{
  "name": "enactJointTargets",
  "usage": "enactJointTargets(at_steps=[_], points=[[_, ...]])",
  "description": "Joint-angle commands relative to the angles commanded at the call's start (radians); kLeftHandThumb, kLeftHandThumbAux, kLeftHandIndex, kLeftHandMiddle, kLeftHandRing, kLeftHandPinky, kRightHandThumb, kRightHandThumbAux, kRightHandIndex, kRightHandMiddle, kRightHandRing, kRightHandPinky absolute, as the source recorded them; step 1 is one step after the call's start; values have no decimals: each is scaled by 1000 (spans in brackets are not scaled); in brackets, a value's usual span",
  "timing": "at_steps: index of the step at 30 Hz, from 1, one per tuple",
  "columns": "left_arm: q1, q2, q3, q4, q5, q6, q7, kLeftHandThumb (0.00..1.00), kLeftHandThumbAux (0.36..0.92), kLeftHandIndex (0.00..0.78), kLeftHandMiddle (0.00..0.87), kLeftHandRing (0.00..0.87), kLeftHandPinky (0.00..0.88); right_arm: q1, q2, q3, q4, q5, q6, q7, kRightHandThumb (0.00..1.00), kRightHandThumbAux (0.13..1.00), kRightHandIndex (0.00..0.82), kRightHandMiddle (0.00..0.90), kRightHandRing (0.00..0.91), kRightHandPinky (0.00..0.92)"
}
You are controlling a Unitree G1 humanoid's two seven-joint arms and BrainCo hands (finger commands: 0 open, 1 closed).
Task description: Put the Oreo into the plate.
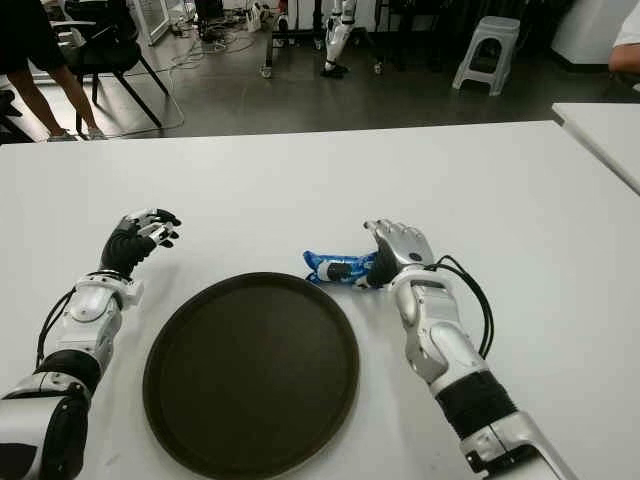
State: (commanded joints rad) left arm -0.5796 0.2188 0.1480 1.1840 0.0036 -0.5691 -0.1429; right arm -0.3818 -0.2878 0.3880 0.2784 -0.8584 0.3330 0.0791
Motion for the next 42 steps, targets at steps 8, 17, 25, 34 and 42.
enactJointTargets(at_steps=[8,17,25,34,42], points=[[2,-6,0,-7,-4,-4,-4,697,711,414,430,462,468,-32,12,20,47,6,-44,-24,0,742,121,135,126,97],[0,-9,0,-7,-1,7,8,697,711,415,437,461,462,-60,23,54,17,-14,-24,3,0,746,114,130,132,118],[0,-9,-10,-12,8,2,21,696,711,416,434,458,459,-81,25,69,48,-12,-32,1,0,756,132,149,147,135],[0,-14,-11,-14,1,4,17,695,711,415,422,450,454,-109,29,83,105,-5,-53,-14,0,777,155,183,188,200],[-3,-15,-10,-10,0,5,20,696,711,415,410,445,449,-117,32,81,133,1,-80,-44,0,778,156,186,192,184]])
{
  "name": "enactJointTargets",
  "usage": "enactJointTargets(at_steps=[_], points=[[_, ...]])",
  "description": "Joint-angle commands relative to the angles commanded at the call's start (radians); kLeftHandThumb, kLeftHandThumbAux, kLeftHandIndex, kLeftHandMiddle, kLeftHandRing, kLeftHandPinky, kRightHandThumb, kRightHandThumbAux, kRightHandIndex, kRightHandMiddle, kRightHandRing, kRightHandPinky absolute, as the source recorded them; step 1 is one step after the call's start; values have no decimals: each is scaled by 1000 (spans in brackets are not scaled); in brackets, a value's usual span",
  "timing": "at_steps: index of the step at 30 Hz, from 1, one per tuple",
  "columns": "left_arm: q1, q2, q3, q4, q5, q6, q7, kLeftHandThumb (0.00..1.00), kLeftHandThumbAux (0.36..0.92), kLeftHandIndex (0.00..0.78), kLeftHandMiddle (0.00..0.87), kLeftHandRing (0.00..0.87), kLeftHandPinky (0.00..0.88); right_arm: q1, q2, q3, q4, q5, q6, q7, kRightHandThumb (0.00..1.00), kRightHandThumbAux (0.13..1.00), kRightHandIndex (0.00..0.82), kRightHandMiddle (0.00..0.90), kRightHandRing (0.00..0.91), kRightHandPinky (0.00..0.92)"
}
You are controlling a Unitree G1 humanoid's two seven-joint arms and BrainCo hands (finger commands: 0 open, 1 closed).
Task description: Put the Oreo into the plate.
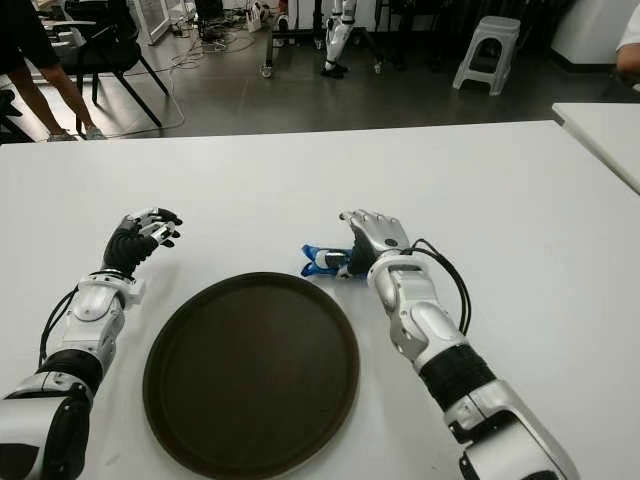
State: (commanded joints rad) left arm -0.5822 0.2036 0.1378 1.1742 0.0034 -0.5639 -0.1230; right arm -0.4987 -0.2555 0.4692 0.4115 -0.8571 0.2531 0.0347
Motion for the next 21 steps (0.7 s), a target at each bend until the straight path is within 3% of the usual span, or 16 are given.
enactJointTargets(at_steps=[21], points=[[0,0,-10,4,19,-4,41,694,713,412,415,450,463,2,6,-13,-14,21,29,26,0,768,120,142,134,101]])
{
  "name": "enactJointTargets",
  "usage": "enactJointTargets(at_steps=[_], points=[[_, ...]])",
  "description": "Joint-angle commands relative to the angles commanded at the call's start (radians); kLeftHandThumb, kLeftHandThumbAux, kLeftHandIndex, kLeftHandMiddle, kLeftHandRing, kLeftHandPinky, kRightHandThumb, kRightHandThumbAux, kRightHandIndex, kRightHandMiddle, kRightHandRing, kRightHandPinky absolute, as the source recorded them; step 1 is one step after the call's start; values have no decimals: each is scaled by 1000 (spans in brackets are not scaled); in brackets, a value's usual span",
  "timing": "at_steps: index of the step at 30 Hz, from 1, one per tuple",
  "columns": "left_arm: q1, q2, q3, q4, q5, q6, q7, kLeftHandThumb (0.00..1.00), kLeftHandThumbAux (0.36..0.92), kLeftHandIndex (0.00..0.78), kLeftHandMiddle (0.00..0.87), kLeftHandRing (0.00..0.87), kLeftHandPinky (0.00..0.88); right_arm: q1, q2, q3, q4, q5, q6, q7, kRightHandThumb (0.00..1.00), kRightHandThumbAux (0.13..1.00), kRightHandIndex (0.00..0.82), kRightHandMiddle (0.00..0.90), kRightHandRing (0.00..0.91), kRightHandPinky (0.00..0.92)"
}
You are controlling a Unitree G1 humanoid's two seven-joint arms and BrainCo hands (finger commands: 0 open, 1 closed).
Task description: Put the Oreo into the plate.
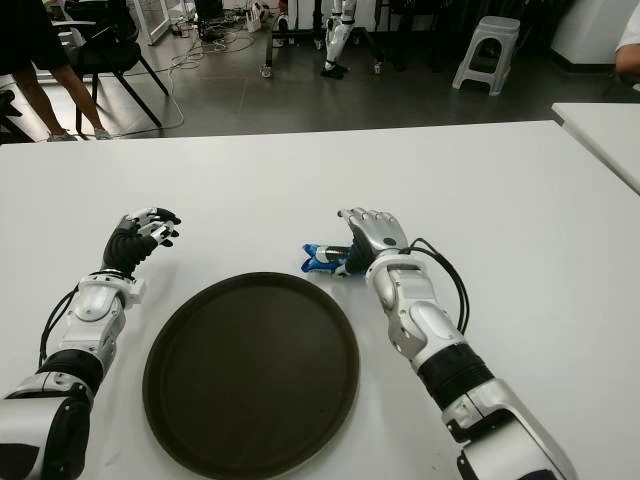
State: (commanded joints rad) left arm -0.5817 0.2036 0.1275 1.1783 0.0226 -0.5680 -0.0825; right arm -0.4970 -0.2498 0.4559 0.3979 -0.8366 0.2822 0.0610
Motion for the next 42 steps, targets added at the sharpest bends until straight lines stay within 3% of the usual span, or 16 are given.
enactJointTargets(at_steps=[31,42], points=[[2,-5,4,4,-8,-8,-22,696,712,414,412,449,459,-16,5,6,91,15,-61,-29,0,751,138,160,162,160],[0,-7,8,6,-14,-7,-31,696,711,415,418,451,468,-29,12,-2,144,33,-93,-83,0,739,133,148,138,114]])
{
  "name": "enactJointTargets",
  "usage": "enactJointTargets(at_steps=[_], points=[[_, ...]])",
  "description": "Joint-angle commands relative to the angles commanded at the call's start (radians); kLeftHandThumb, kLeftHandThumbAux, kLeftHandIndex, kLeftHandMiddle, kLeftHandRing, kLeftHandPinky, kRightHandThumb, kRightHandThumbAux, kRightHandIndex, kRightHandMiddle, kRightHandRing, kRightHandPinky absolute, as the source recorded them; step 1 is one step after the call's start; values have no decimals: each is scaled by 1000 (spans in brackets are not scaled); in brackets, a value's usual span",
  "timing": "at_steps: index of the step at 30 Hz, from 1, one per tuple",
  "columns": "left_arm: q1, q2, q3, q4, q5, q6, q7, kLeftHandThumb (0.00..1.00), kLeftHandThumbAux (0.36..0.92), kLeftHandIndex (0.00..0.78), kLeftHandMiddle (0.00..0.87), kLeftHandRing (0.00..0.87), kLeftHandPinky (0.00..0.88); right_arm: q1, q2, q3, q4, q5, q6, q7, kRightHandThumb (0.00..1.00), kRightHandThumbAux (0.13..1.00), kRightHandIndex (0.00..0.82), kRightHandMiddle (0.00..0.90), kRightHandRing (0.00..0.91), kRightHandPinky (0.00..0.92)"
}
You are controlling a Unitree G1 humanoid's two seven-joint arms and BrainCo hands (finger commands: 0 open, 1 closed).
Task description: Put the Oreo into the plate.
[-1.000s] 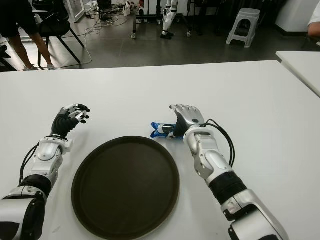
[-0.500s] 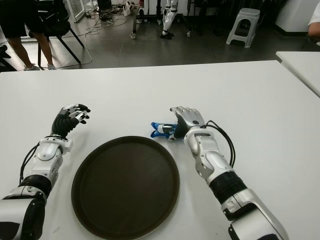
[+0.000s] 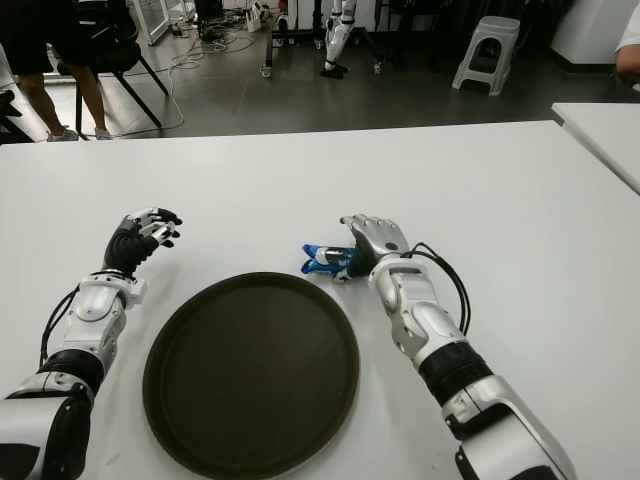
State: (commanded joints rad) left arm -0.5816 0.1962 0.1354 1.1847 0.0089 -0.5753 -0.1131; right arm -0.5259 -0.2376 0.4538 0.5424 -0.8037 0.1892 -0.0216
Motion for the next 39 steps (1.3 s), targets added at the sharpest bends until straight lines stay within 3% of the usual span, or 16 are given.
enactJointTargets(at_steps=[15,39], points=[[2,7,-9,-4,5,-4,-27,696,717,409,424,469,470,-13,2,-4,45,26,-33,-35,0,747,129,136,127,113],[3,26,-41,-5,30,-6,-34,694,716,410,453,406,359,-17,-2,-1,98,56,-89,-79,0,754,139,151,145,117]])
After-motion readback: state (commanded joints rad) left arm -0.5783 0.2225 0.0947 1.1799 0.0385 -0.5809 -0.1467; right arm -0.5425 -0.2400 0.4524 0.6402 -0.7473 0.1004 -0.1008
